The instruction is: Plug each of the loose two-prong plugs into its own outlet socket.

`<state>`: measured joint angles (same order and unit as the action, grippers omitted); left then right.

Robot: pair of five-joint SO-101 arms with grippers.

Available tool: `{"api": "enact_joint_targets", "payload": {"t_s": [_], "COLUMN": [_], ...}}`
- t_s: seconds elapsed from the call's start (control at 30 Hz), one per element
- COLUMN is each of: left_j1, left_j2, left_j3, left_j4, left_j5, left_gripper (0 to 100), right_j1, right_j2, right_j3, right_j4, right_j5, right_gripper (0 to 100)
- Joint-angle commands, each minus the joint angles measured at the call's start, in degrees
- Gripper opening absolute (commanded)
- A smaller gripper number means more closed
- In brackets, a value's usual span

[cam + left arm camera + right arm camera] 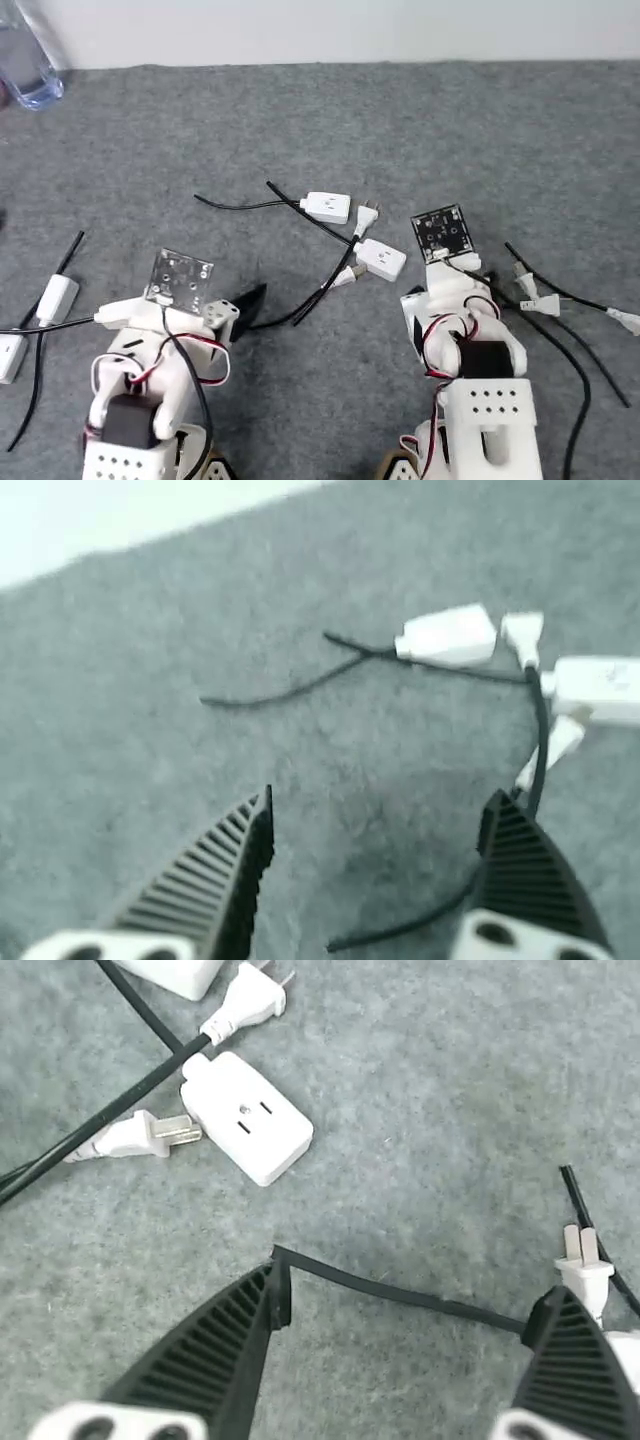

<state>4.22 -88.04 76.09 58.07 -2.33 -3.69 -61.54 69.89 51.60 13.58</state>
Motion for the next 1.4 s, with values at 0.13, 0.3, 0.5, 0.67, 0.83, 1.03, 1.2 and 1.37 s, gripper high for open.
{"api": "enact_joint_targets", "payload": {"t_s": [0.13,0.3,0.5,0.67,0.83,1.03,1.2,1.37], "left_j1": [0.4,0.7,6.0,11.0,11.1,9.9,10.3,10.1], "left_j2": [22.3,46.3,64.9,78.8,93.8,106.7,112.2,115.3], "left_j3": [-22.2,-37.1,-50.6,-58.9,-71.3,-84.4,-87.5,-89.4], "left_j4": [2.8,3.3,3.4,2.9,3.1,3.3,3.0,1.4], "left_j5": [-0.1,-0.7,-9.8,-16.2,-21.5,-29.2,-39.8,-44.9], "left_gripper": [31,31,31,31,31,31,31,31], "right_j1": [-0.4,-0.1,6.5,13.1,16.4,16.4,14.5,11.9], "right_j2": [7.5,10.4,11.0,11.0,11.1,11.1,11.1,11.1], "right_j3": [-0.6,-0.8,-0.7,-0.8,-0.7,-0.5,-0.3,0.4], "right_j4": [-4.9,-6.8,-9.7,-11.2,-12.1,-12.7,-12.8,-12.7], "right_j5": [-0.6,-0.6,-1.0,-3.8,-5.0,-4.7,-4.4,-1.5], "right_gripper": [36.1,36.1,36.1,36.1,36.1,36.1,36.1,36.1]}}
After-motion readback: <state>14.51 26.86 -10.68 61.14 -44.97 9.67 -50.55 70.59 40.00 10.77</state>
